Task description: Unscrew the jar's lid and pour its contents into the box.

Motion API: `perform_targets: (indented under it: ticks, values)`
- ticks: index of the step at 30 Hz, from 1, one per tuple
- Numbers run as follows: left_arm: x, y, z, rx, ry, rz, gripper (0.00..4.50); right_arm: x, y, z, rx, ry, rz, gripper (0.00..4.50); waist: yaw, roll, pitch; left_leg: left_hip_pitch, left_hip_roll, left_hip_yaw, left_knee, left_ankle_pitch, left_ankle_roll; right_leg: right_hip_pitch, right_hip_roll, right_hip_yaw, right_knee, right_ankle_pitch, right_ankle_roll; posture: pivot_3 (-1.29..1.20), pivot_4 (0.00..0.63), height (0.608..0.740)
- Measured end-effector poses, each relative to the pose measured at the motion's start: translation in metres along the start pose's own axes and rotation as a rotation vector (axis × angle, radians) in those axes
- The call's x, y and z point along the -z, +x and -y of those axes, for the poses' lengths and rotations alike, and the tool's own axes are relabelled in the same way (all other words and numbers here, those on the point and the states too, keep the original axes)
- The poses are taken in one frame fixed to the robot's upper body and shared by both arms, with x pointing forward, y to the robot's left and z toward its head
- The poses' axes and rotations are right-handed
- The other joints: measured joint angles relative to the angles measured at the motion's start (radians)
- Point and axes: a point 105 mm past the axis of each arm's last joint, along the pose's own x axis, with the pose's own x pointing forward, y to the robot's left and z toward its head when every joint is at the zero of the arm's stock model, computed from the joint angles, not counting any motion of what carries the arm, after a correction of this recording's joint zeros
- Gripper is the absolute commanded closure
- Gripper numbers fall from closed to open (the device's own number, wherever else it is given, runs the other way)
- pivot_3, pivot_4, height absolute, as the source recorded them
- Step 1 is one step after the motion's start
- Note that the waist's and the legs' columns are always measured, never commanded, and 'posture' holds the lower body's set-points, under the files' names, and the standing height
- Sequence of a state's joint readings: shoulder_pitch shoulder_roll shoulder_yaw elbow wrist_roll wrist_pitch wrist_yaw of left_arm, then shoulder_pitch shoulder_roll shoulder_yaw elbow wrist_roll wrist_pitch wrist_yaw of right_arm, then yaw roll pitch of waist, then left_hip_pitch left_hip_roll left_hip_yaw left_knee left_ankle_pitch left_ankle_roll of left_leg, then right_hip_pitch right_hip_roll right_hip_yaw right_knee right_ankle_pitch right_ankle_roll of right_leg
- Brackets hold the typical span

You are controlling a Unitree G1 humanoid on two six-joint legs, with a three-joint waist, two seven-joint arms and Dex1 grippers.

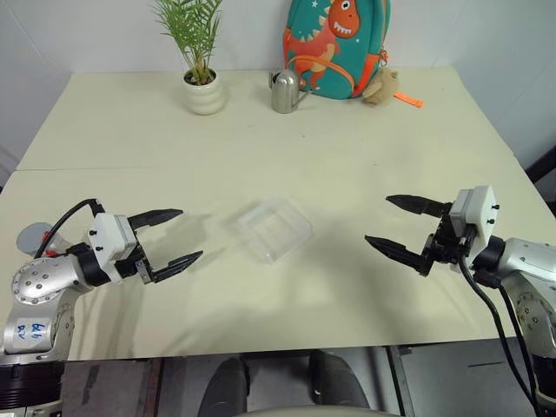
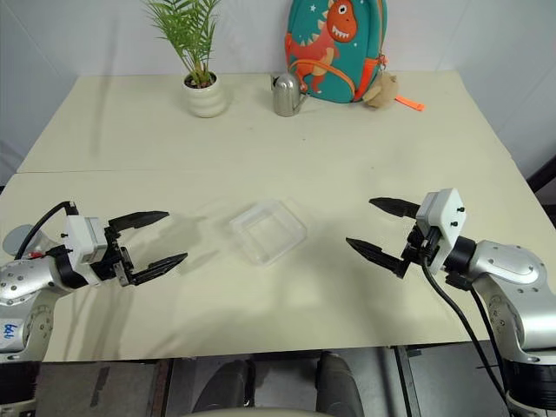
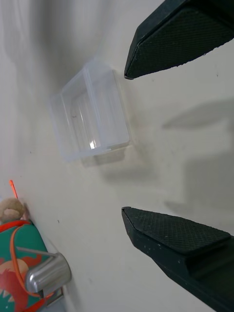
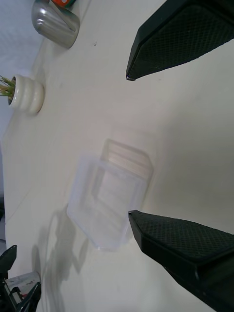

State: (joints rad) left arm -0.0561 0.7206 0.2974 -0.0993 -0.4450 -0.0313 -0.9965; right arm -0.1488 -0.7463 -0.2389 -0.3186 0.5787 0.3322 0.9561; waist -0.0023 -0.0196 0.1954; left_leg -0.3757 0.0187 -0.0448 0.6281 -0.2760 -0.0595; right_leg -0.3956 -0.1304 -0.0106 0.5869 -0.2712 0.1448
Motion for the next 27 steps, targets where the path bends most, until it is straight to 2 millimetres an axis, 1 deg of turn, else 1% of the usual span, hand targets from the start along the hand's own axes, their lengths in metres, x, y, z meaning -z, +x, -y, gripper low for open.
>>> perform_targets:
  ticks: [2, 5, 8, 10, 13, 16, 19, 21, 22, 24, 25, 27]
  values:
    - [0.002, -0.003, 0.0, -0.02, 0.002, -0.007, 0.04, -0.002, 0.004, 0.003, -0.005, 0.0, 0.011, 0.0, -0.003, 0.0, 0.0, 0.0, 0.0, 0.0, 0.0, 0.0, 0.0, 0.0, 0.0, 0.0, 0.0, 0.0, 0.0, 0.0, 0.15, 0.74]
    - [0.013, -0.014, 0.004, -0.109, -0.013, -0.022, 0.04, -0.001, 0.014, 0.005, -0.037, 0.005, 0.028, 0.0, -0.006, 0.0, 0.0, 0.001, 0.001, 0.001, 0.0, 0.0, 0.0, 0.0, 0.0, 0.0, 0.0, 0.0, 0.0, 0.0, 0.15, 0.74]
    - [0.033, -0.033, 0.016, -0.265, -0.065, -0.071, 0.04, 0.002, 0.027, 0.006, -0.072, 0.029, 0.053, 0.0, -0.011, 0.0, 0.0, 0.001, 0.002, 0.002, 0.0, -0.002, 0.001, 0.0, 0.001, 0.0, 0.0, 0.001, 0.001, 0.0, 0.15, 0.74]
    - [0.039, -0.045, 0.021, -0.373, -0.086, -0.093, 0.04, 0.0, 0.035, 0.007, -0.094, 0.029, 0.072, 0.0, -0.006, 0.0, 0.0, 0.001, 0.002, 0.002, 0.0, -0.002, 0.001, 0.0, 0.001, 0.0, 0.0, 0.001, 0.001, 0.0, 0.15, 0.74]
    - [0.038, -0.066, 0.031, -0.574, -0.104, -0.099, 0.04, -0.002, 0.048, 0.005, -0.137, 0.025, 0.105, 0.0, -0.001, 0.0, 0.0, 0.001, 0.002, 0.002, 0.002, -0.003, 0.0, 0.0, 0.001, 0.0, 0.0, 0.001, 0.001, 0.0, 0.15, 0.74]
    - [0.045, -0.087, 0.043, -0.79, -0.158, -0.127, 0.04, -0.005, 0.059, -0.004, -0.202, 0.032, 0.124, 0.0, 0.002, -0.001, 0.0, 0.001, 0.002, 0.002, 0.003, -0.004, 0.0, 0.001, 0.001, 0.0, -0.001, 0.001, 0.001, 0.0, 0.15, 0.74]
    - [0.062, -0.11, 0.054, -1.066, -0.256, -0.158, 0.04, -0.012, 0.07, -0.013, -0.259, 0.037, 0.153, 0.0, 0.002, -0.001, 0.0, 0.001, 0.002, 0.002, 0.004, -0.005, 0.001, 0.001, 0.001, 0.0, -0.001, 0.0, -0.001, 0.0, 0.15, 0.74]
    - [0.07, -0.118, 0.059, -1.203, -0.312, -0.171, 0.04, -0.022, 0.078, -0.014, -0.276, 0.021, 0.184, 0.0, 0.004, -0.001, 0.0, 0.001, 0.002, 0.002, 0.005, -0.005, 0.001, 0.001, 0.001, 0.0, -0.001, -0.001, -0.003, 0.0, 0.15, 0.74]
    - [0.072, -0.119, 0.06, -1.232, -0.321, -0.179, 0.04, -0.028, 0.08, -0.014, -0.283, 0.009, 0.197, 0.0, 0.004, -0.001, 0.0, 0.001, 0.002, 0.001, 0.005, -0.005, 0.001, 0.002, 0.001, 0.0, -0.001, -0.002, -0.006, 0.0, 0.15, 0.74]
    - [0.073, -0.118, 0.053, -1.284, -0.315, -0.173, 0.04, -0.04, 0.086, -0.013, -0.298, -0.023, 0.226, 0.0, 0.005, -0.001, -0.001, 0.001, 0.002, 0.001, 0.006, -0.005, 0.001, 0.002, 0.002, 0.0, -0.001, -0.004, -0.011, 0.0, 0.15, 0.74]
    - [0.072, -0.117, 0.046, -1.324, -0.307, -0.163, 0.04, -0.044, 0.09, -0.013, -0.303, -0.028, 0.235, 0.0, 0.005, -0.002, -0.001, 0.001, 0.002, 0.001, 0.007, -0.005, 0.001, 0.002, 0.002, 0.0, -0.001, -0.005, -0.013, 0.0, 0.15, 0.74]
    - [0.069, -0.115, 0.028, -1.426, -0.307, -0.108, 0.04, -0.044, 0.097, -0.016, -0.313, -0.021, 0.239, 0.0, 0.006, -0.002, -0.001, 0.001, 0.002, 0.001, 0.008, -0.004, 0.001, 0.003, 0.002, 0.0, 0.0, -0.005, -0.014, 0.0, 0.15, 0.74]
